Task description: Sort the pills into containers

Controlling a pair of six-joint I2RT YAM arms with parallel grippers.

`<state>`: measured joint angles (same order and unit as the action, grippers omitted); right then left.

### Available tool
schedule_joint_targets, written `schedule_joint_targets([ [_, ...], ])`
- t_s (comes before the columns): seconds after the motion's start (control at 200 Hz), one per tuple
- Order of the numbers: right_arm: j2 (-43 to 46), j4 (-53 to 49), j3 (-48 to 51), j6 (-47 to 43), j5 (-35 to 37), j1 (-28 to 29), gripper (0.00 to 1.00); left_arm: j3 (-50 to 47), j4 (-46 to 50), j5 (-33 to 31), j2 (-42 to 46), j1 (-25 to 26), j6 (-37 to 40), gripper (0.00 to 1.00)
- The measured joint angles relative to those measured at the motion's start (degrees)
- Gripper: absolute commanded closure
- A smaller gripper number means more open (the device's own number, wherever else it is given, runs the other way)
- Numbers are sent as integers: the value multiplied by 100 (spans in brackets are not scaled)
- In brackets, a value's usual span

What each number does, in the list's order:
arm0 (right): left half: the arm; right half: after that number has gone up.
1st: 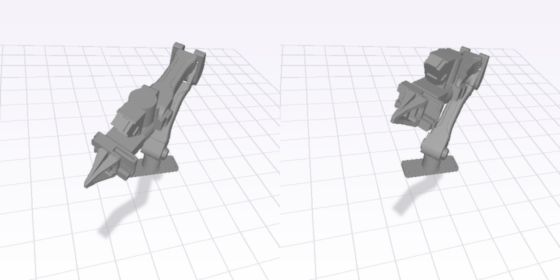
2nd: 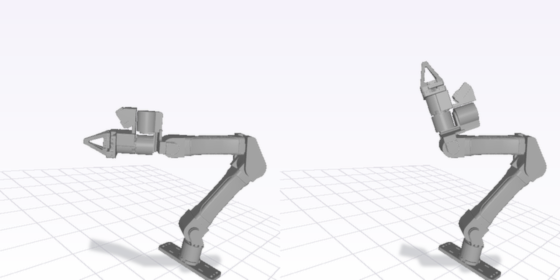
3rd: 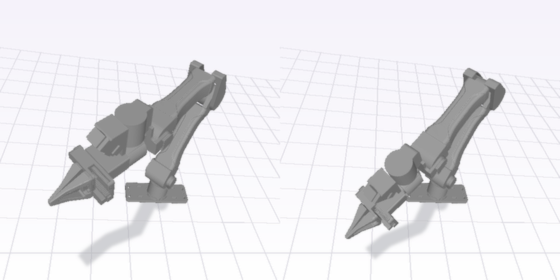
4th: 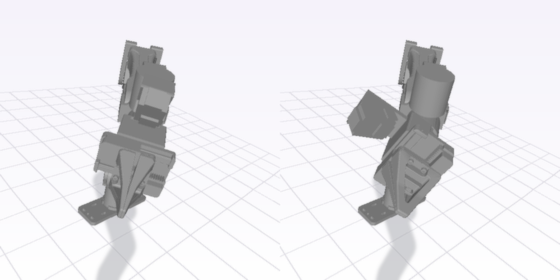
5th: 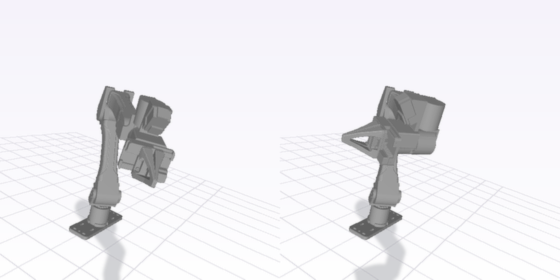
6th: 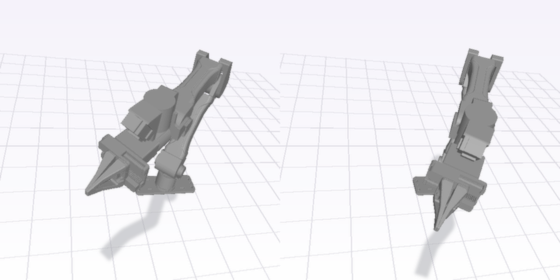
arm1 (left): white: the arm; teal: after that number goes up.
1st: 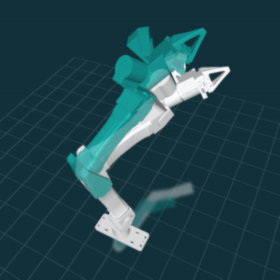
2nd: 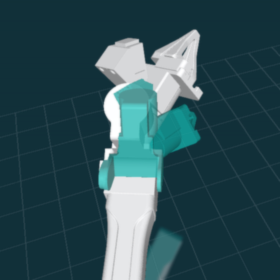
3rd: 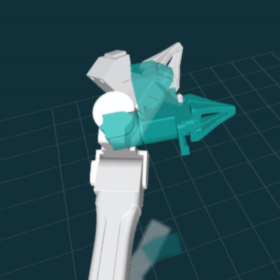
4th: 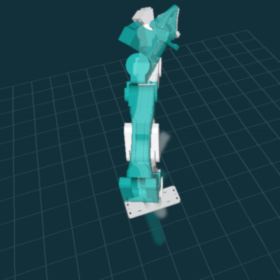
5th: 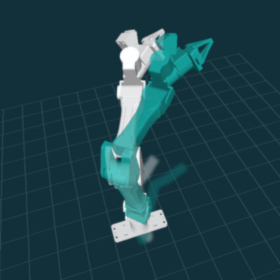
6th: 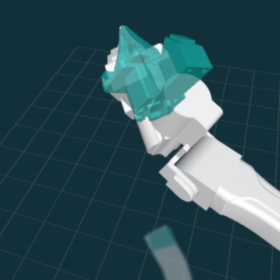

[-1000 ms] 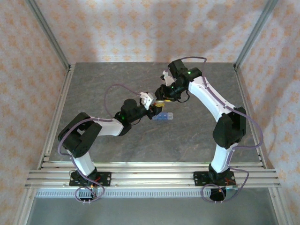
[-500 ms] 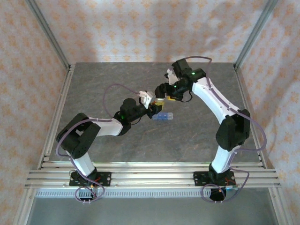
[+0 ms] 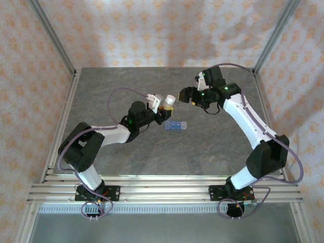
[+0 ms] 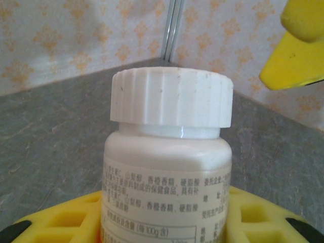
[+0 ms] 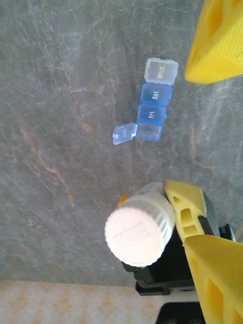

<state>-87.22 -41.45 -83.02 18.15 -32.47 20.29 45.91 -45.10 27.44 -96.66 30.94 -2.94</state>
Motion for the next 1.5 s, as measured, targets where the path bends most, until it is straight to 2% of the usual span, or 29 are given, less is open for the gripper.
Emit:
schedule_joint_targets([
  [0.195,146,817,190,739,114,0,22,334,892,219,319,-4,227,100],
  [0.38,24,1294,155,1222,-142,0,22,758,1593,402,332,-4,442,100],
  [0.756,-258,1585,155,1569,-356,92,24,1215,2273,527,291,-4,605,100],
  [1.086,-361,1714,155,1617,-363,391,34,1257,2542,533,240,-4,632,100],
  [1.436,-365,1755,341,1615,-356,444,43,1257,2542,514,238,-9,647,100],
  [1.496,-365,1755,402,1609,-354,459,50,1257,2542,514,238,-9,647,100],
])
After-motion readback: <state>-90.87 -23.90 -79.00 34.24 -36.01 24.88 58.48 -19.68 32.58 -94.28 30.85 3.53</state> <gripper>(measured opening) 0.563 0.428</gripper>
